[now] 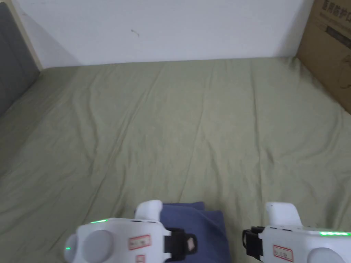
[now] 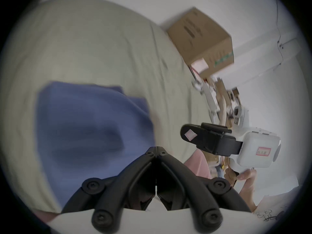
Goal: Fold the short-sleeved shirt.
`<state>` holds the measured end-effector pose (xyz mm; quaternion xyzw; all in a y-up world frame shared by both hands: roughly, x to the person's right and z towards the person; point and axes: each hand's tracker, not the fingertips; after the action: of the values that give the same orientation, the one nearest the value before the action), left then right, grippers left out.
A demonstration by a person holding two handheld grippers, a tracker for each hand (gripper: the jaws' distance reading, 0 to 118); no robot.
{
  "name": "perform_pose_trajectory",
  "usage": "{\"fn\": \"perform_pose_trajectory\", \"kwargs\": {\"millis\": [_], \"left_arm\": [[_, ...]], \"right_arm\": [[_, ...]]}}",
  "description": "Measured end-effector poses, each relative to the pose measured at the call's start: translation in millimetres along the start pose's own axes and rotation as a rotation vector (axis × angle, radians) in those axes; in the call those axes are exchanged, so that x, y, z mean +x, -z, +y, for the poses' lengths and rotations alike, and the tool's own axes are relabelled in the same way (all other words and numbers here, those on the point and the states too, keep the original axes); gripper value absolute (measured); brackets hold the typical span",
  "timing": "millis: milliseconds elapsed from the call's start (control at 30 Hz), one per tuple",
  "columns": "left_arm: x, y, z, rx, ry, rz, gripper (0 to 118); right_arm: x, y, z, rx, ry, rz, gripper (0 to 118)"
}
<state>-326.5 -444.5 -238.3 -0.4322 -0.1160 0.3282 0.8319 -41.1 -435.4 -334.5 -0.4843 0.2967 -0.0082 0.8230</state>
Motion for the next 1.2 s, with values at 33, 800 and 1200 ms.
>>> {"fn": "perform_pose_trajectory", "kwargs": {"millis": [33,800,1200], "left_arm": [[-14.3,-17.4,0.4,0.034,-0.017,0.024,0],[-140.4,10.5,-13.2,0.128,-0.453,-0.209,110],[-147.8,42.6,-0.4,-0.027,-0.394,-0.218,29]], "right_arm": [[-13.3,3.6,5.7,0.007,-0.035,0.032,0],[-53.8,102.9,-2.0,-0.162,-0.066,0.044,0],[-59.0,87.4,2.2,-0.130,-0.029,0.029,0]]}}
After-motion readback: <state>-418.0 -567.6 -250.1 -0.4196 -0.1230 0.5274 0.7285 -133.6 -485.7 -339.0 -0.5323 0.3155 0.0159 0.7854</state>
